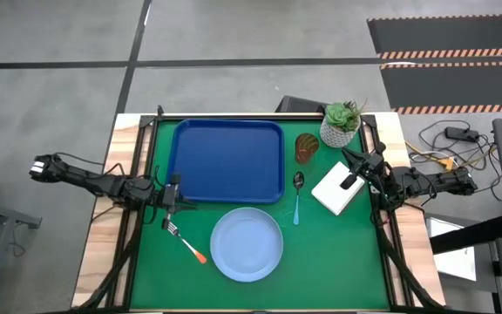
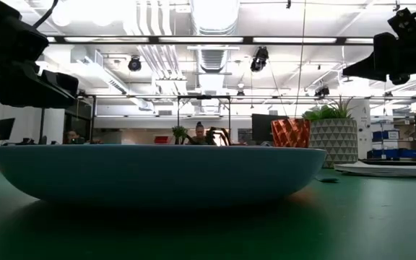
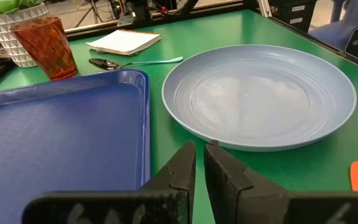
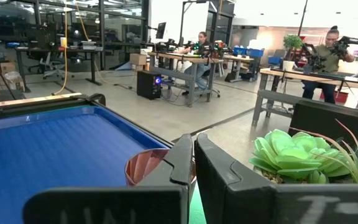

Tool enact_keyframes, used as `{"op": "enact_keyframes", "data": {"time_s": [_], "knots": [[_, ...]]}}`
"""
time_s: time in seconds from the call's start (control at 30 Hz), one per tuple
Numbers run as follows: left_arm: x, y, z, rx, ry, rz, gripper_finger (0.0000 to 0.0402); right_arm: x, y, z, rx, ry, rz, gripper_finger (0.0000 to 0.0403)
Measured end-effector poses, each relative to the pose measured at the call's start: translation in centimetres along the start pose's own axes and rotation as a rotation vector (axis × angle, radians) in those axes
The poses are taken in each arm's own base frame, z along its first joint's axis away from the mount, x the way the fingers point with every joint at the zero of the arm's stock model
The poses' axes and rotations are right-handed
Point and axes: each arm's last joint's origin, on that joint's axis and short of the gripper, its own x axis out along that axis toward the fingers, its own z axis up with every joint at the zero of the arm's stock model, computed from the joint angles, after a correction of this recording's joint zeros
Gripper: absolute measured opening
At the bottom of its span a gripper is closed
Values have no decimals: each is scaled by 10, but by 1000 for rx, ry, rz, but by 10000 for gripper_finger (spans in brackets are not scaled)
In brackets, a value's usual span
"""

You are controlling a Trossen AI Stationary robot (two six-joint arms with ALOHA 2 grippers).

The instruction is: Pick and place plate/cup/fork/spoon on tray

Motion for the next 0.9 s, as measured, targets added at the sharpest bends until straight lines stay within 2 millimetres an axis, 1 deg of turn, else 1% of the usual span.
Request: {"op": "enact_keyframes", "data": {"time_s": [0.63, 0.77, 0.83, 0.9], "knots": [[0, 0, 0, 0, 0, 0, 15, 0, 0, 0, 0, 0, 0, 9], [0, 0, 0, 2, 0, 0, 15, 0, 0, 0, -26, -1, 0, 9], [0, 0, 0, 57, 0, 4, 15, 0, 0, 0, -32, -1, 0, 9], [0, 0, 0, 169, 2, 10, 15, 0, 0, 0, -20, -1, 0, 9]]}}
